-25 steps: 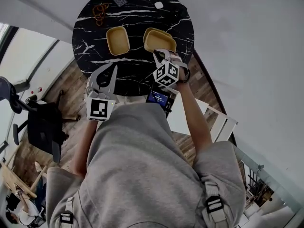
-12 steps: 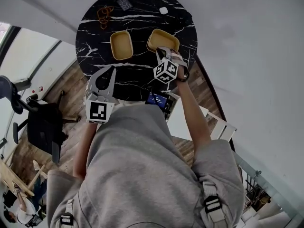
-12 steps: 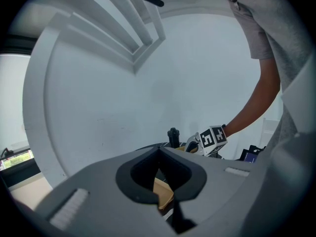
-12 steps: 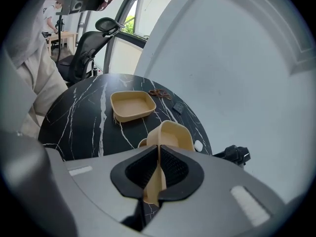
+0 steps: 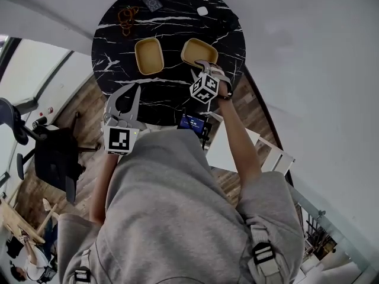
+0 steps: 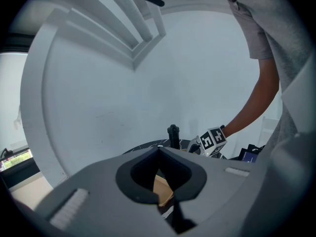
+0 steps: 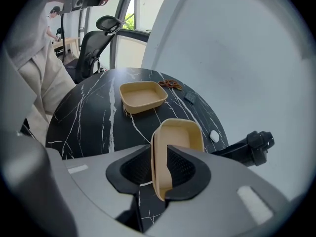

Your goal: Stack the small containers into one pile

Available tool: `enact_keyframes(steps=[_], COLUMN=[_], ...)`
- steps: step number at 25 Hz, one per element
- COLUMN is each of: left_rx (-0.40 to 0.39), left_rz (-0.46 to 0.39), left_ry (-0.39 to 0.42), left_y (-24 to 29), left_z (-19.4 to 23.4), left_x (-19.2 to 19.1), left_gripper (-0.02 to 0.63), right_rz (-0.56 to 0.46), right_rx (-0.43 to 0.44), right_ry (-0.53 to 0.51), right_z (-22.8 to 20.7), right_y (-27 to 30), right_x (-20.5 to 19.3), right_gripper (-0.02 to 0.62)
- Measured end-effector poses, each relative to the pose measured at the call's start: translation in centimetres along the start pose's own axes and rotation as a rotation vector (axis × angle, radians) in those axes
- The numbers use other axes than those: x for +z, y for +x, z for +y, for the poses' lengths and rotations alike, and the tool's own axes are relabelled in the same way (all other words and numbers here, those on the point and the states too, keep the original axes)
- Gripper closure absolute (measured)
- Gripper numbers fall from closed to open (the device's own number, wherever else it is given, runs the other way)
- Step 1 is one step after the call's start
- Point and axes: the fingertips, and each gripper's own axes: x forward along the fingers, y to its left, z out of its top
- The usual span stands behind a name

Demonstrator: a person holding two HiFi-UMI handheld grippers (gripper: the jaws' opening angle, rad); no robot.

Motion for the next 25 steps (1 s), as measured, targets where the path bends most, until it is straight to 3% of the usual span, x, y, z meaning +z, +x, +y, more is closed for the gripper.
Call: enact_keyframes(steps=[5, 7, 9, 15, 18, 20, 23, 25], left_rx=[-0.007, -0.006, -0.007, -0.017, -0.026, -0.027, -0.023, -0.020], left_rz=[0.015, 0.014, 0.017, 0.030, 0.019, 0.015, 0.032, 0.031], left_ry=[0.001, 0.008, 0.007, -0.001, 0.005, 0.009, 0.001, 0.009], left_y=[0.1, 0.2, 0.2, 0.9, 1.4, 1.5, 1.6, 1.7], left_z=[0.2, 0.4, 0.4, 0.3, 0.1, 0.2, 0.5, 0.8], left_x=[-0.3, -0.3, -0.3, -0.6, -0.4, -0.2, -0.4, -0.7], left_gripper=[0.607, 0.607, 0.607, 0.607, 0.607, 0.607, 0.607, 0.607], right_rz=[0.041, 0.053, 0.061, 0.107, 0.131, 0.145, 0.129, 0.106], right_rx=[0.059, 0.058, 0.047, -0.012, 0.003, 0.031, 0.049, 0.049], right_ry=[0.031, 0.012, 0.002, -0.041, -0.048, -0.032, 0.001, 0.010], right_z=[0.5, 0.3, -0.1, -0.9, -0.3, 0.3, 0.6, 0.5], right_y=[2.6, 3.2, 2.9, 1.4, 1.7, 2.0, 2.3, 2.6], right_x=[-1.2, -1.5, -1.5, -0.9, -1.3, -1.7, -2.0, -1.9], right_gripper=[0.492, 0.567, 0.571, 0.571, 0.561, 0.438, 0.438, 0.485])
